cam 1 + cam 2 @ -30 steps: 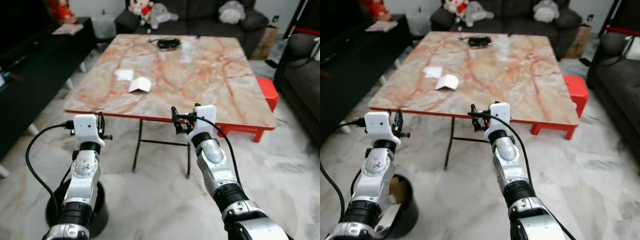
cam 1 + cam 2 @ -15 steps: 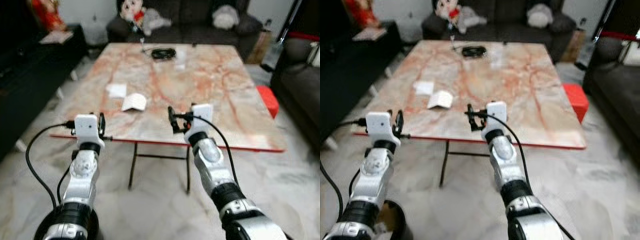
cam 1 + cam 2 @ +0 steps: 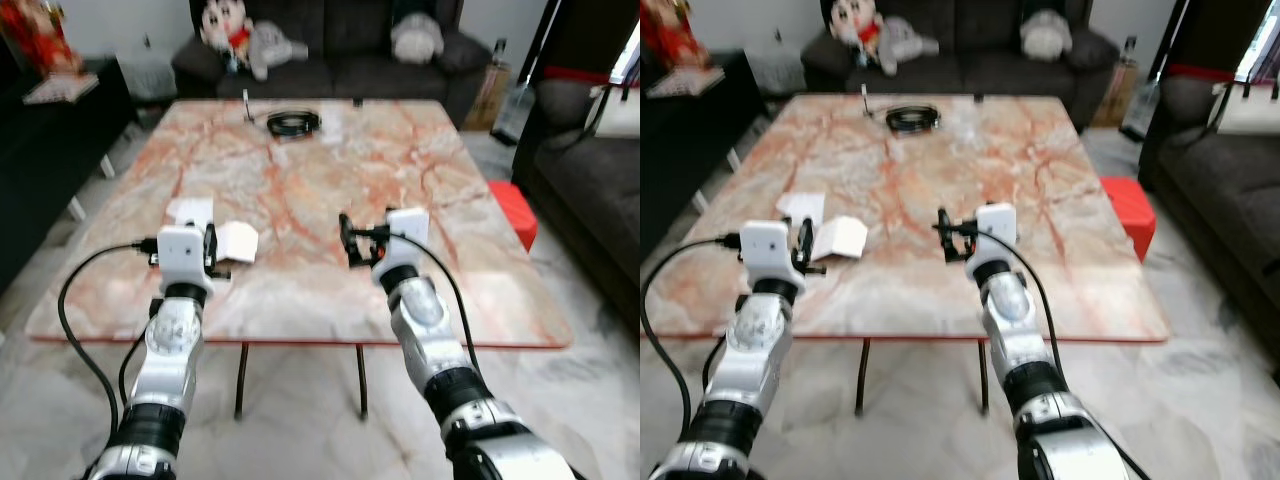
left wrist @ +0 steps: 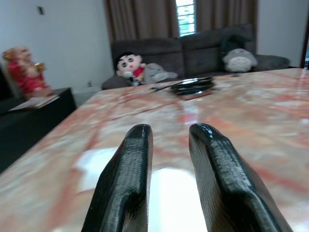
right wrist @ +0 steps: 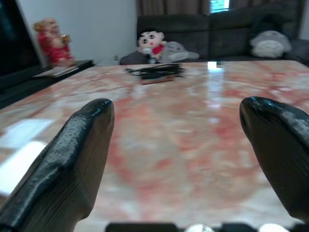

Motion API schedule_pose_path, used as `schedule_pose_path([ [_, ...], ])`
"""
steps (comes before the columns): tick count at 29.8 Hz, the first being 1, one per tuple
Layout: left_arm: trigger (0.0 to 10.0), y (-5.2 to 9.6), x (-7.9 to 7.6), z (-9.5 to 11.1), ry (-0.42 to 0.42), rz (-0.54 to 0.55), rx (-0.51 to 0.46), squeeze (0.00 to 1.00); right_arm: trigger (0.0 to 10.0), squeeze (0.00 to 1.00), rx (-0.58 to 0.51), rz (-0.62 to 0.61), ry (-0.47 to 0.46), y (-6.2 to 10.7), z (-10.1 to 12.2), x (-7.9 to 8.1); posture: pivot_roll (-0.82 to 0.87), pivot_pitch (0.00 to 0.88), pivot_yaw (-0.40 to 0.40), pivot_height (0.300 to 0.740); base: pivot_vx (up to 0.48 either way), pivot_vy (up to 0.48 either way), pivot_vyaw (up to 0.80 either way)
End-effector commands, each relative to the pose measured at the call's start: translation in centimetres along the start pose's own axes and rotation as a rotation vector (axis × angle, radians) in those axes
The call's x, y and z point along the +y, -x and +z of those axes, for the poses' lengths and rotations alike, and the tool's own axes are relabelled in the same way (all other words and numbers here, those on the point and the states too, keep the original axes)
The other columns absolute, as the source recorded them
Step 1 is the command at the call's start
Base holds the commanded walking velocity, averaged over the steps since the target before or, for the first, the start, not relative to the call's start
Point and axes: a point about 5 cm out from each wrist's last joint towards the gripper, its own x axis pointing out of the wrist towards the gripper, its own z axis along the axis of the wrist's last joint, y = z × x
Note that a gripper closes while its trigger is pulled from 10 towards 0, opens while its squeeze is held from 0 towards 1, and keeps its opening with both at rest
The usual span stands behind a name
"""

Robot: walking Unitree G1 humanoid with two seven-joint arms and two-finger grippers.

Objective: Picking trash to rubbish bin

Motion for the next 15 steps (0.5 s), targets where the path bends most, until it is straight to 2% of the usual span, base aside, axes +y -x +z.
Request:
schedule_pose_path([
  [1,10.0,-0.1,-0.73,0.23,0.007,-0.018,-0.007,0.0,10.0,0.0,-0.007,-0.021,0.001,0.0,0.25,-0.72,-0.02,0.0,-0.009,0.74,0.472,0.0,0.0],
  [4,10.0,0.01,-0.9,0.45,0.009,-0.024,-0.03,0.0,10.0,0.0,-0.002,-0.021,0.003,0.06,0.13,-0.68,-0.02,0.0,-0.01,0.74,0.0,0.0,0.0],
  [15,10.0,0.08,-0.84,0.23,0.025,-0.012,-0.008,0.0,10.0,0.0,0.004,-0.025,0.0,0.15,-0.02,-0.8,-0.02,0.0,-0.01,0.74,0.0,0.0,0.0],
])
